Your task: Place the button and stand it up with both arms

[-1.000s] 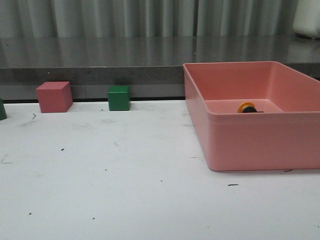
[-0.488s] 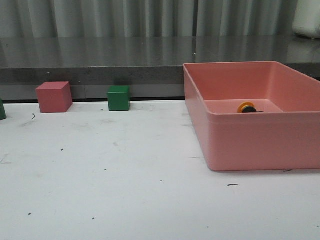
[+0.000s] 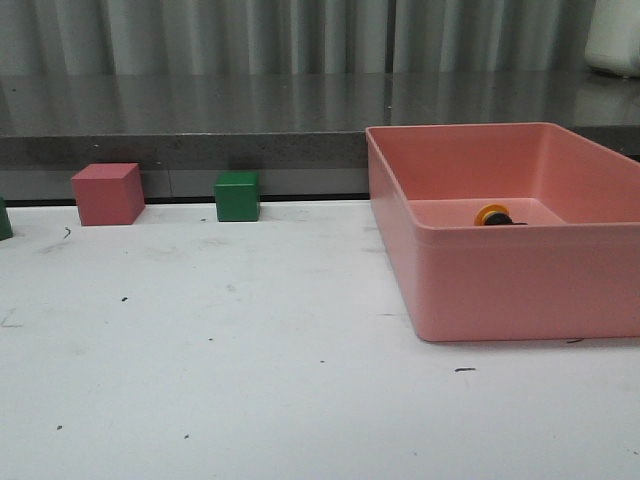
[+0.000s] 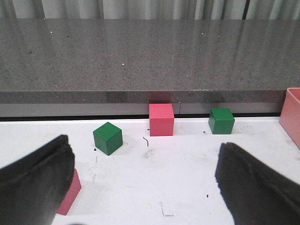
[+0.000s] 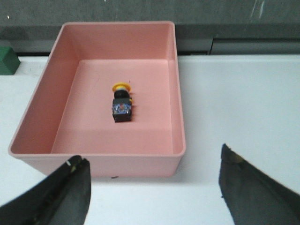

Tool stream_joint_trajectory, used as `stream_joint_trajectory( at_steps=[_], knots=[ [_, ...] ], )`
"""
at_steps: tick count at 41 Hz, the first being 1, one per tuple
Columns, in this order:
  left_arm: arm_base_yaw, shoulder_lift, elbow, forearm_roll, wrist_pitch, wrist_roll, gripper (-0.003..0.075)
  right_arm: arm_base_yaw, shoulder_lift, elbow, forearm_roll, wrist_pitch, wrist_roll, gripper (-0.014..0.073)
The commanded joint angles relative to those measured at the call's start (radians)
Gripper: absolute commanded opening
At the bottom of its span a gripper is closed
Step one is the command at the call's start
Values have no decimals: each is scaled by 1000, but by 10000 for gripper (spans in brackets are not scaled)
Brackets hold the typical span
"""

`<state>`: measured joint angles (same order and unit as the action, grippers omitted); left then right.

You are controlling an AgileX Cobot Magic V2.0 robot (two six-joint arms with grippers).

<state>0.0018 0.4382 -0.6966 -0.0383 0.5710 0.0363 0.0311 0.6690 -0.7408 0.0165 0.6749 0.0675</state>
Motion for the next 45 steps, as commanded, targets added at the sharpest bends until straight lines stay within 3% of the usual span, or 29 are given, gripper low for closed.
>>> stream_joint_trajectory(
  at_steps=[1, 7, 17, 45],
  knots=[
    [0, 15, -26, -2, -78, -12, 596, 4, 107, -107, 23, 49, -2, 585],
    [0, 15, -26, -2, -78, -12, 596, 29, 269, -207, 52, 154, -45, 585],
    [0, 15, -26, -2, -79, -12, 596, 138, 506, -334, 50, 177, -55, 585],
    [0, 15, -26, -2, -79, -12, 596, 144, 1137, -855, 0, 407, -44, 585]
  ],
)
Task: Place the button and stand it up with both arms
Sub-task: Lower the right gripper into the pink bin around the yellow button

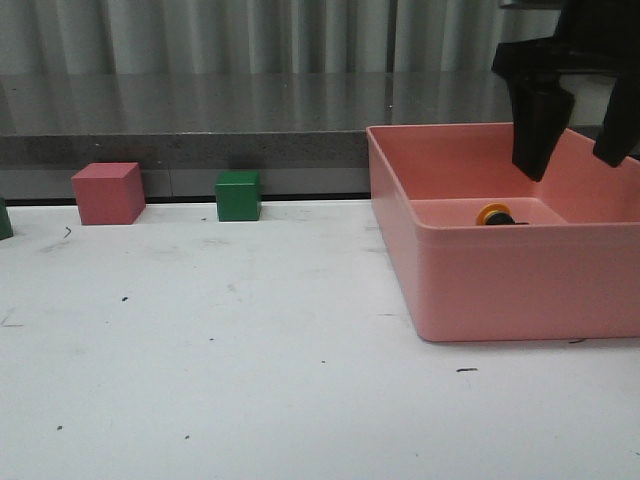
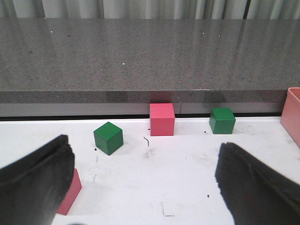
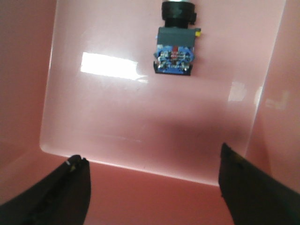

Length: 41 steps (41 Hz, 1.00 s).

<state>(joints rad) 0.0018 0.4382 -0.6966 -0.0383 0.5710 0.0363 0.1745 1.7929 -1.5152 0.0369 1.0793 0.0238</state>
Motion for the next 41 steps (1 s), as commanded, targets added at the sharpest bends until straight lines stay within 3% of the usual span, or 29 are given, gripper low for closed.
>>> stream_joint_trajectory(
  at_steps=[1, 18, 34, 37, 41],
  knots=[
    [0, 15, -26, -2, -79, -12, 596, 0, 24, -95, -23, 6, 0, 585],
    [0, 15, -26, -2, -79, -12, 596, -1, 295, -355, -92, 51, 27, 585],
    [0, 15, -26, -2, -79, -12, 596, -1, 402, -414, -93, 40, 62, 582],
    [0, 15, -26, -2, -79, -12, 596, -1, 402, -415, -93, 45, 62, 526],
    [0, 15, -26, -2, -79, -12, 596, -1, 402, -415, -92, 55, 62, 368]
  ],
)
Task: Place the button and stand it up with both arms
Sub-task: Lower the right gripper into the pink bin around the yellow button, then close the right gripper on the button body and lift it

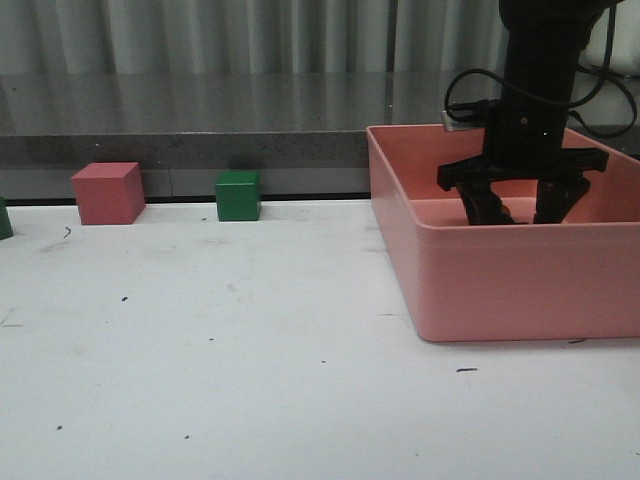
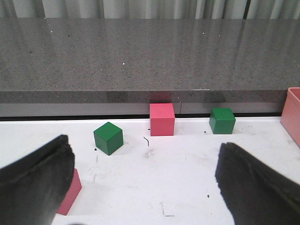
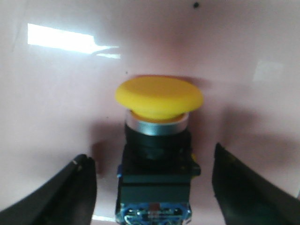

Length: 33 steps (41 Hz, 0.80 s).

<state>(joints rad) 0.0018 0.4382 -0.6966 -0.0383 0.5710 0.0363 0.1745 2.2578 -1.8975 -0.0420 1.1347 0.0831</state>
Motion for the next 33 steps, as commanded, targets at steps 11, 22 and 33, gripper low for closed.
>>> stream_joint_trajectory(
  at_steps=[11, 22, 33],
  knots=[
    [0, 15, -26, -2, -79, -12, 596, -1, -72, -32, -9, 14, 3, 240],
    [0, 15, -26, -2, -79, -12, 596, 5, -168, -33, 106, 57, 3, 240],
    [0, 15, -26, -2, -79, -12, 596, 100, -321, -33, 127, 107, 3, 240]
  ],
)
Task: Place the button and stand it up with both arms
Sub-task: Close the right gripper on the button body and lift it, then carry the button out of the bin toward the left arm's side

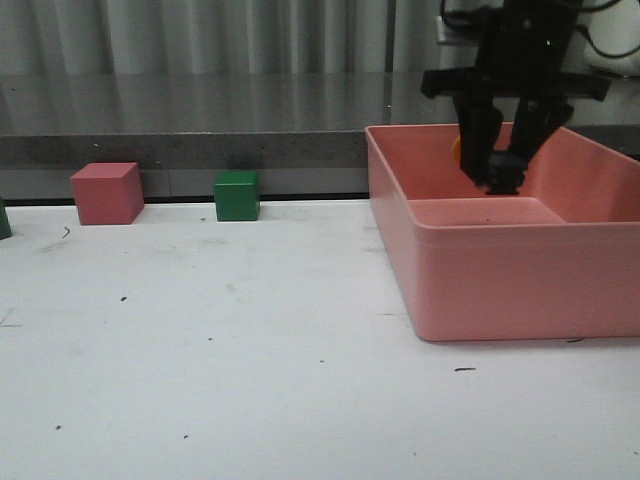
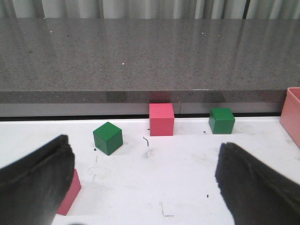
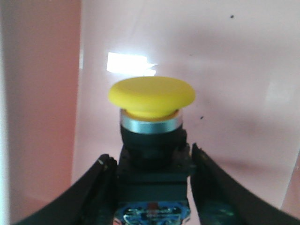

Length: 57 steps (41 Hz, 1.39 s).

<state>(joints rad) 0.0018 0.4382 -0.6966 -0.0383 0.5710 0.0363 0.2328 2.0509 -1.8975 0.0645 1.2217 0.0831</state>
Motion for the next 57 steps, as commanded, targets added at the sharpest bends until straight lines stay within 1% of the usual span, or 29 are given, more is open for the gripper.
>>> stream_joint_trajectory(
  at_steps=[1, 7, 13, 17, 22, 28, 34, 38, 45, 49, 57],
  knots=[
    [0, 15, -26, -2, -79, -12, 596, 51, -126, -33, 20, 21, 3, 240],
    [0, 15, -26, -2, -79, -12, 596, 157, -180, -33, 28, 28, 43, 240],
    [0, 15, -26, -2, -79, -12, 596, 294, -178, -33, 41, 20, 75, 240],
    [0, 15, -26, -2, -79, -12, 596, 384, -154, -33, 41, -25, 88, 240],
    [0, 15, -26, -2, -79, -12, 596, 477, -108, -35, 41, -91, 141, 240],
    [0, 15, -26, -2, -79, -12, 596, 549, -14, -90, 41, -107, 218, 240],
    [0, 15, -26, -2, -79, -12, 596, 570, 86, -168, 41, -99, 318, 240],
    [0, 15, -26, -2, -79, -12, 596, 570, 142, -214, 41, -98, 409, 240],
    [0, 15, -26, -2, -79, -12, 596, 568, 209, -247, 40, -148, 539, 241],
    [0, 15, -26, -2, -79, -12, 596, 568, 227, -247, 38, -181, 579, 241],
    [0, 15, -26, -2, -79, -12, 596, 563, 246, -247, 37, -181, 620, 241]
  ],
)
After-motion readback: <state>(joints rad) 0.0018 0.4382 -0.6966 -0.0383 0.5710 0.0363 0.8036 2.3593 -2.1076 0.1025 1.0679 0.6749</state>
